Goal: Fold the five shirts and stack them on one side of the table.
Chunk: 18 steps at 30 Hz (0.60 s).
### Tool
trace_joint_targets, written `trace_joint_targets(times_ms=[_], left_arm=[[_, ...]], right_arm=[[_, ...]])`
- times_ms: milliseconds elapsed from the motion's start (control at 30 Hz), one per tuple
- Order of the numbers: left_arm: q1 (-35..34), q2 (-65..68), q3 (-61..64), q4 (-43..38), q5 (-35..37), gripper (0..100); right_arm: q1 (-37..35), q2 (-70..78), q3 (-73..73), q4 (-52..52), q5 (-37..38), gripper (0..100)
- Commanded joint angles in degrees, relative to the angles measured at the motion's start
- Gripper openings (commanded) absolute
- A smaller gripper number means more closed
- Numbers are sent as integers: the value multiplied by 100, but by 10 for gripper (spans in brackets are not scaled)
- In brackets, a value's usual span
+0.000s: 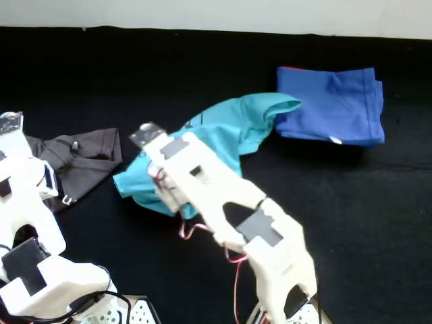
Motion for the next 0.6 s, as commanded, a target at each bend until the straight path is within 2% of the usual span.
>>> trace_joint_targets(times_ms=[0,133,400,567], left_arm=[[303,-13,-136,-62,-62,150],[646,-13,-127,62,-53,150],[1833,-13,-180,756,-44,150],[2334,-75,-215,1152,-53,150]], right_arm=[[558,-884,-207,435,325,5],[910,-1982,-207,822,738,5],[1253,-3354,-207,1780,1565,5],[1912,-4171,-207,2035,1987,5]])
